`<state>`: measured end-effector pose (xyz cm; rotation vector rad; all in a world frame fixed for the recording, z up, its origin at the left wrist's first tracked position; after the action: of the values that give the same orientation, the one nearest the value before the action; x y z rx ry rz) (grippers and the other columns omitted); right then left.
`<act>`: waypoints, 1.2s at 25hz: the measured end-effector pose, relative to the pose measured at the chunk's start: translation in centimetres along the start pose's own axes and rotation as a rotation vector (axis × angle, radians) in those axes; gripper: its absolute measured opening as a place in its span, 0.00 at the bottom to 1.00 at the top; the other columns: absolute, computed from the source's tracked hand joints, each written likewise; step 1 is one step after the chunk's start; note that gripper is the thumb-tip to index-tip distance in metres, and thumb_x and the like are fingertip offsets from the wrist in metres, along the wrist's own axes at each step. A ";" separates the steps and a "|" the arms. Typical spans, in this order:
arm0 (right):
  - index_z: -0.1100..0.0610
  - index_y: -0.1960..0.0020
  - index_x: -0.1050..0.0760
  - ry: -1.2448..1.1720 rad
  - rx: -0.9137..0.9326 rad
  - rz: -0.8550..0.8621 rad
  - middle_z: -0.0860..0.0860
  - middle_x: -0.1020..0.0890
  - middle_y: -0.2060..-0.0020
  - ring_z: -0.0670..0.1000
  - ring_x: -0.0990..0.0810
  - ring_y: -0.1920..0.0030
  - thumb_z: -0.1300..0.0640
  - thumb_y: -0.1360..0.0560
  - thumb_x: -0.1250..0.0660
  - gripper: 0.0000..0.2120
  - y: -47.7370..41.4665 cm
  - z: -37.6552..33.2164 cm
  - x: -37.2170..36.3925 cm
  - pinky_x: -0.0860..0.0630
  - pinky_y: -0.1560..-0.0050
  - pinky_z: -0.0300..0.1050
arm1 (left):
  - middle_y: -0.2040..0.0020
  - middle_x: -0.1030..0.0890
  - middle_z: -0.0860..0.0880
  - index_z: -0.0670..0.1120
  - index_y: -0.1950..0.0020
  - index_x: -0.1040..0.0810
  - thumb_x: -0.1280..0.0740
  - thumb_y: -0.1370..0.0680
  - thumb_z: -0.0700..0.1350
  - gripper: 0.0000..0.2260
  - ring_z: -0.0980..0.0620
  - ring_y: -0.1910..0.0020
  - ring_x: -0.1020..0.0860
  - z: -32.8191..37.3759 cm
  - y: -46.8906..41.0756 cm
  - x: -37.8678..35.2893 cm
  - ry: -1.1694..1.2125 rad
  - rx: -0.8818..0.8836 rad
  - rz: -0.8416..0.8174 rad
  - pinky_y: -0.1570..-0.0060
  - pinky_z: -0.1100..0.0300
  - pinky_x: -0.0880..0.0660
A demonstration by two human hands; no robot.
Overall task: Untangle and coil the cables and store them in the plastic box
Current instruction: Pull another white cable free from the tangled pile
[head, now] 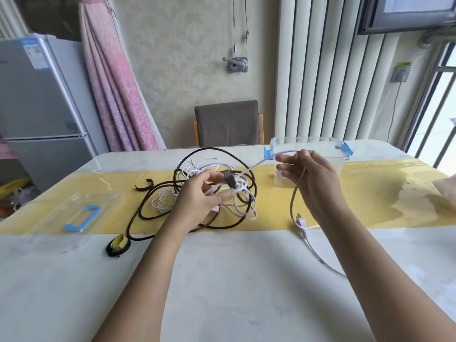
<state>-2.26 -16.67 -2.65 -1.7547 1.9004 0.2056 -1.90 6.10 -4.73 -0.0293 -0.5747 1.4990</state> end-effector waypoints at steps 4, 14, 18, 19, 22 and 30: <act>0.62 0.60 0.28 0.183 -0.162 -0.008 0.58 0.18 0.61 0.50 0.30 0.71 0.64 0.21 0.45 0.11 0.1 1.1 0.3 0.34 0.65 0.41 | 0.71 0.20 0.60 0.47 0.54 0.19 0.33 0.24 0.47 0.05 0.67 0.70 0.25 0.5 1.3 -2.5 0.018 0.131 -0.329 0.64 0.72 0.33; 0.61 0.61 0.29 0.209 -0.229 -0.108 0.60 0.19 0.62 0.50 0.30 0.72 0.64 0.21 0.46 0.11 1.3 2.2 -1.6 0.34 0.65 0.42 | 0.70 0.29 0.51 0.45 0.59 0.26 0.30 0.26 0.50 0.10 0.53 0.70 0.38 -1.8 1.9 -3.0 0.087 0.303 -0.483 0.70 0.61 0.44; 0.61 0.61 0.28 0.300 -0.163 -0.192 0.57 0.18 0.63 0.49 0.35 0.73 0.63 0.21 0.43 0.11 1.7 1.6 -2.6 0.39 0.69 0.40 | 0.74 0.24 0.53 0.47 0.66 0.36 0.27 0.30 0.42 0.17 0.53 0.71 0.30 -1.7 0.5 -1.1 -0.052 0.246 -0.095 0.66 0.58 0.30; 0.61 0.62 0.28 0.324 -0.125 -0.185 0.55 0.19 0.66 0.48 0.38 0.74 0.60 0.21 0.41 0.11 1.6 1.1 -2.6 0.42 0.71 0.39 | 0.75 0.27 0.53 0.47 0.67 0.35 0.27 0.31 0.42 0.16 0.56 0.73 0.29 -1.2 0.3 -0.2 -0.194 0.184 0.033 0.67 0.60 0.30; 0.58 0.65 0.31 0.281 -0.043 -0.129 0.47 0.29 0.77 0.44 0.42 0.77 0.55 0.21 0.38 0.14 1.3 -0.6 -1.5 0.47 0.74 0.36 | 0.69 0.22 0.48 0.49 0.58 0.27 0.22 0.34 0.47 0.15 0.59 0.72 0.25 -0.2 0.3 1.4 -0.254 0.101 0.096 0.69 0.63 0.33; 0.56 0.67 0.27 0.753 0.086 0.289 0.47 0.24 0.76 0.46 0.31 0.75 0.56 0.22 0.38 0.15 -0.7 -2.4 4.8 0.36 0.72 0.41 | 0.63 0.16 0.51 0.46 0.62 0.24 0.25 0.30 0.44 0.08 0.62 0.68 0.23 0.1 1.5 1.9 0.025 0.231 -0.287 0.68 0.73 0.32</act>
<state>-2.27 -22.09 -2.77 -1.6144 2.6334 -0.4999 -3.36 8.01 -4.56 0.2056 -0.3647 1.2742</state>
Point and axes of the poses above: each hand's wrist, its own y-axis away from the middle knuckle, its own x-axis out of the back of the hand, z = x × y, the point moved 6 cm from there along -y, towards the middle knuckle
